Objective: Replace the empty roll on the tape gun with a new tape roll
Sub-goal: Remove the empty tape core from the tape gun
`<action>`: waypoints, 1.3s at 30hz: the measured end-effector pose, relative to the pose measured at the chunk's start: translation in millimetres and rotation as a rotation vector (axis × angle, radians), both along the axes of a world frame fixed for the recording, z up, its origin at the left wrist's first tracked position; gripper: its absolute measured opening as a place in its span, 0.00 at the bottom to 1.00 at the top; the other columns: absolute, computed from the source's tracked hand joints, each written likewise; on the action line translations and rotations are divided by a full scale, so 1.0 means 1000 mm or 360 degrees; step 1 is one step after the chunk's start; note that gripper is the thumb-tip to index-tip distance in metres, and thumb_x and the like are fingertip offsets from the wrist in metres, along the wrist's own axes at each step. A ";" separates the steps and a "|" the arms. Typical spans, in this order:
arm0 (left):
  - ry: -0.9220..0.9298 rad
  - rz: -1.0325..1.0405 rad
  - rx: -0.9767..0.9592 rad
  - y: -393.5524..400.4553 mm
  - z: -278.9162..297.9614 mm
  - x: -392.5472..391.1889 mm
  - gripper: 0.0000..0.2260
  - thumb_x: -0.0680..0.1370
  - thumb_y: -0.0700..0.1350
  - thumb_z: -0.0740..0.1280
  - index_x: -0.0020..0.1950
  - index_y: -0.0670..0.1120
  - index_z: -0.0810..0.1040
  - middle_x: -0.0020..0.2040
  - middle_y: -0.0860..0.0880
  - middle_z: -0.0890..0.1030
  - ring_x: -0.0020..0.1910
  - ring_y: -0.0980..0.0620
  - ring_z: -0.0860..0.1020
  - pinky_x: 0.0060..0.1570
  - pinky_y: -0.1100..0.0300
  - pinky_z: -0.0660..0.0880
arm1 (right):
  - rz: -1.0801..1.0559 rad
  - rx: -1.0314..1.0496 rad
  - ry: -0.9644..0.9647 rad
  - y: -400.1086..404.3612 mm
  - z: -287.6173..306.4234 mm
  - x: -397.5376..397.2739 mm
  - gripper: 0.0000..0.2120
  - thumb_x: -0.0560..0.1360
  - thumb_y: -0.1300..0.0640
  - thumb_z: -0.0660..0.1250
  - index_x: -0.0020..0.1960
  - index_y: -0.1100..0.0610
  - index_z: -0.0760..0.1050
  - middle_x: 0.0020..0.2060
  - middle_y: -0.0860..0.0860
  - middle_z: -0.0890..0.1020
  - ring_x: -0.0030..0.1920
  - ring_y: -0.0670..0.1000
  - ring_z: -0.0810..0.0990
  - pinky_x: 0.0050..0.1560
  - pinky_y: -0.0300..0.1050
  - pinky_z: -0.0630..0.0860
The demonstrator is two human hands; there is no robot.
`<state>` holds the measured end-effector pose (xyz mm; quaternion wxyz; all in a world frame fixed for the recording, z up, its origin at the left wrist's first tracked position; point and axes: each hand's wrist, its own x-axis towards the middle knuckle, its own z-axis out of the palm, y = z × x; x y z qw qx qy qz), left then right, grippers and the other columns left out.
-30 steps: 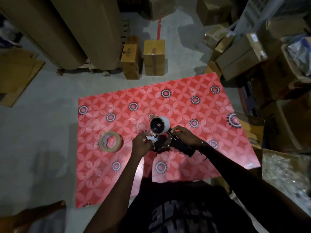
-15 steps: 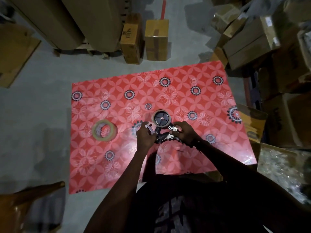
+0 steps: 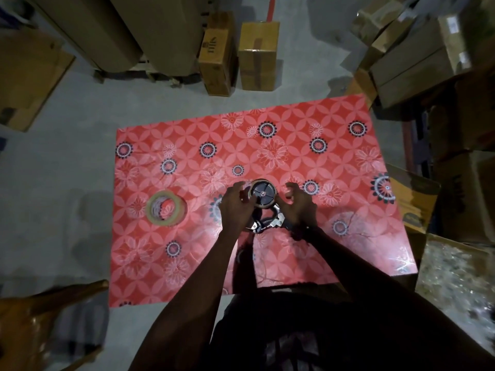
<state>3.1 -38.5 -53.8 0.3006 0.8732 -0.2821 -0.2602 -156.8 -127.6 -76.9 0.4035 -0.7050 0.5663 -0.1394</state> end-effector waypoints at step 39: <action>0.0123 -0.0349 -0.0155 -0.005 -0.012 -0.002 0.39 0.62 0.53 0.85 0.70 0.52 0.75 0.63 0.55 0.77 0.59 0.60 0.74 0.56 0.75 0.68 | 0.0156 -0.0226 -0.0095 0.043 -0.005 -0.048 0.24 0.69 0.48 0.83 0.62 0.52 0.83 0.53 0.51 0.87 0.51 0.51 0.86 0.53 0.48 0.82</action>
